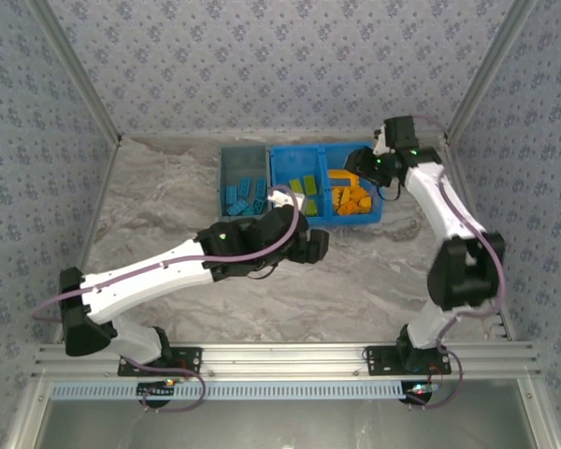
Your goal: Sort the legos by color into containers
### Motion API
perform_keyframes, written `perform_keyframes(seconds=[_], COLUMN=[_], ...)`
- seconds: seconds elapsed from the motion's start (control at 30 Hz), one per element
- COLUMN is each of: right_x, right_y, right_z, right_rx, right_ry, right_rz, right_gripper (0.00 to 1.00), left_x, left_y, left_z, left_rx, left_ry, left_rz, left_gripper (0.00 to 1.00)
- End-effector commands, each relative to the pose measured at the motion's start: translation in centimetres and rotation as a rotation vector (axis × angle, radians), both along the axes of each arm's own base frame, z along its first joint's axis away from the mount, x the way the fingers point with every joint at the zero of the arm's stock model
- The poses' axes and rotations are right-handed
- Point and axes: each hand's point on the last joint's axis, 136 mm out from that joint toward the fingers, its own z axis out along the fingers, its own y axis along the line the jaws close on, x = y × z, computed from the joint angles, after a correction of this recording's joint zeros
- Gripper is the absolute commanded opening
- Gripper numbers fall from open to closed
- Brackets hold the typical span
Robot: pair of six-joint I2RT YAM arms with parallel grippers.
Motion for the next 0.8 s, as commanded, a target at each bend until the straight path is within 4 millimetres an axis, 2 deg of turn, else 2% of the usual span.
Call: perform_keyframes(seconds=[0.0, 0.07, 0.1, 0.2, 0.33, 0.37, 0.43, 0.47, 0.53, 0.6, 0.73, 0.77], right_x=[-4.4, -6.9, -8.6, -12.8, -16.8, -17.6, -19.1, -19.1, -17.5, -16.5, -14.9, -14.4], right_y=[-1.9, -2.8, -3.3, -5.6, -7.9, -9.3, -13.2, -13.9, -13.5, -13.5, -13.6, -13.6], right_z=[2.7, 3.8, 3.2, 2.4, 2.3, 2.3, 0.7, -0.1, -0.6, -2.1, -5.8, -6.4], right_rx=[-0.096, -0.139, -0.170, -0.244, -0.327, -0.357, -0.435, -0.485, -0.566, -0.642, -0.717, -0.707], right_ry=[-0.112, -0.184, -0.188, -0.220, -0.340, -0.370, -0.332, -0.342, -0.437, -0.483, -0.496, -0.503], right_rz=[-0.056, -0.087, -0.100, -0.152, -0.198, -0.268, -0.493, -0.505, -0.434, -0.397, -0.360, -0.359], right_gripper=[0.57, 0.66, 0.98, 1.00, 1.00, 1.00, 1.00, 1.00, 1.00, 1.00, 1.00, 1.00], left_x=[0.9, 1.4, 1.8, 2.3, 2.5, 2.4, 1.9, 2.0, 3.3, 4.2, 6.2, 6.5], left_y=[6.4, 10.2, 12.2, 17.7, 24.8, 27.1, 32.2, 33.7, 34.0, 34.6, 36.0, 36.9], left_z=[0.0, -1.0, -1.7, -2.7, -3.1, -3.3, -3.6, -3.8, -4.4, -5.4, -9.4, -10.8], left_rx=[0.051, 0.064, 0.060, 0.009, 0.074, 0.121, 0.242, 0.311, 0.435, 0.500, 0.505, 0.510], left_ry=[0.015, 0.048, 0.066, 0.080, -0.037, -0.065, -0.151, -0.221, -0.362, -0.421, -0.384, -0.355], left_rz=[0.163, 0.244, 0.284, 0.379, 0.548, 0.643, 0.884, 0.946, 0.901, 0.880, 0.856, 0.875], left_gripper=[0.92, 0.99, 0.99, 0.99, 0.99, 0.99, 1.00, 1.00, 1.00, 1.00, 0.99, 0.99])
